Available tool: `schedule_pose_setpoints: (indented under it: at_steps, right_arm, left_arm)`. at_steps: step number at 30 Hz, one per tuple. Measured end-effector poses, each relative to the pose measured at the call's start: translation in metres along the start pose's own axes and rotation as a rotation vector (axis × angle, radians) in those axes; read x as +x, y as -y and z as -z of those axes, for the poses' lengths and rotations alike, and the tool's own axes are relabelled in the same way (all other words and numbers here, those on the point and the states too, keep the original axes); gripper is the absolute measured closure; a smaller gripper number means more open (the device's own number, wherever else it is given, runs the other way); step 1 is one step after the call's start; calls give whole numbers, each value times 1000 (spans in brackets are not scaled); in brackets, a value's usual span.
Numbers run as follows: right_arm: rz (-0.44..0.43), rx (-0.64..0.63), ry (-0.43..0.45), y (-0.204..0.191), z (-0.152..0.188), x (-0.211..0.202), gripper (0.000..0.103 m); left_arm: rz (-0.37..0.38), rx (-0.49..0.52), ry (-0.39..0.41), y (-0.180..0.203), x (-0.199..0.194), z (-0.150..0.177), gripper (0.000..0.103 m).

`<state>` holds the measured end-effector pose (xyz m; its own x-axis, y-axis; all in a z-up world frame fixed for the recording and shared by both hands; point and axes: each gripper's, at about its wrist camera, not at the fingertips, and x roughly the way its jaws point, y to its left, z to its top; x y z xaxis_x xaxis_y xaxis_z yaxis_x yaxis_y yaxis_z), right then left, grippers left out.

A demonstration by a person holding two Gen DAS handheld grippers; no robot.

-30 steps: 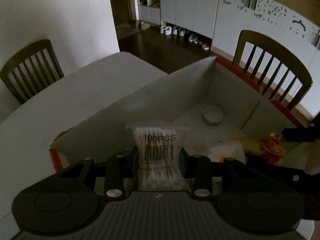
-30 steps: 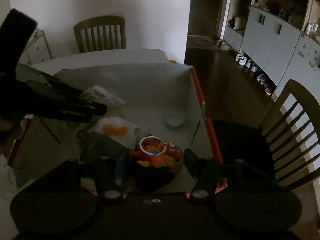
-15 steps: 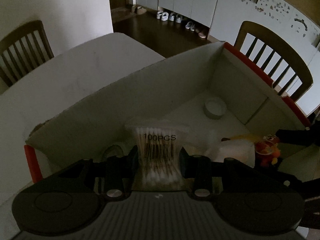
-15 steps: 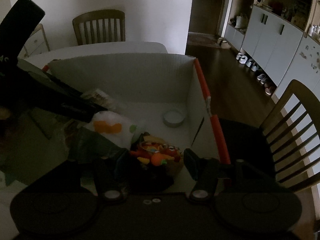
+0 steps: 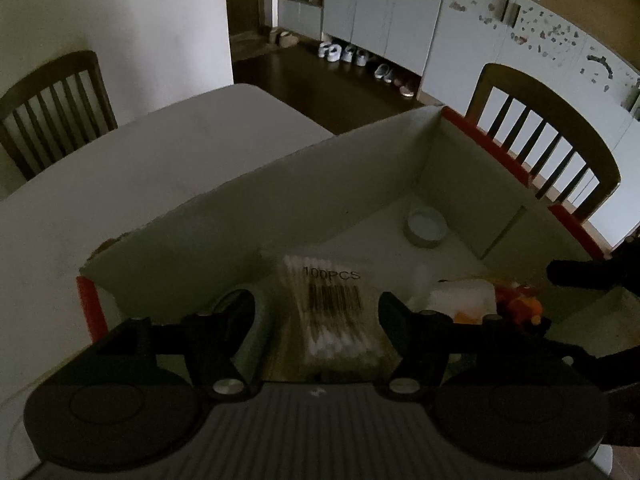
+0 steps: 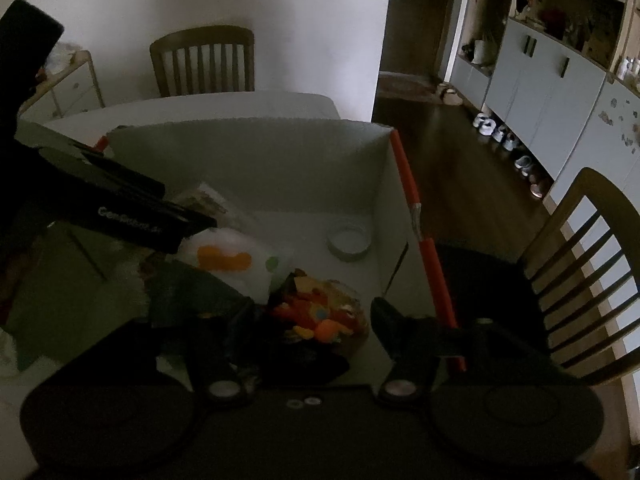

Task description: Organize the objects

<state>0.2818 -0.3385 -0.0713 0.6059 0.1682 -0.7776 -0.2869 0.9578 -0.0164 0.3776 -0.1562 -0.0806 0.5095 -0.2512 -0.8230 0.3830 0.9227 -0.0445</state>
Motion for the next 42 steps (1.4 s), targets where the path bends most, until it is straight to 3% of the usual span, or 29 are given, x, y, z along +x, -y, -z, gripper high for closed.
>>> schedule_pose_setpoints:
  at_steps: [12, 25, 42]
  right_arm:
    - [-18, 24, 53, -5, -1, -35, 33]
    - [-73, 84, 138, -28, 5, -82, 26]
    - [-77, 103, 224, -66, 21, -126, 19]
  left_arm:
    - [46, -7, 78, 3, -44, 12, 35]
    - [87, -12, 183, -1, -112, 49, 35]
    - [82, -27, 229, -22, -157, 95, 10]
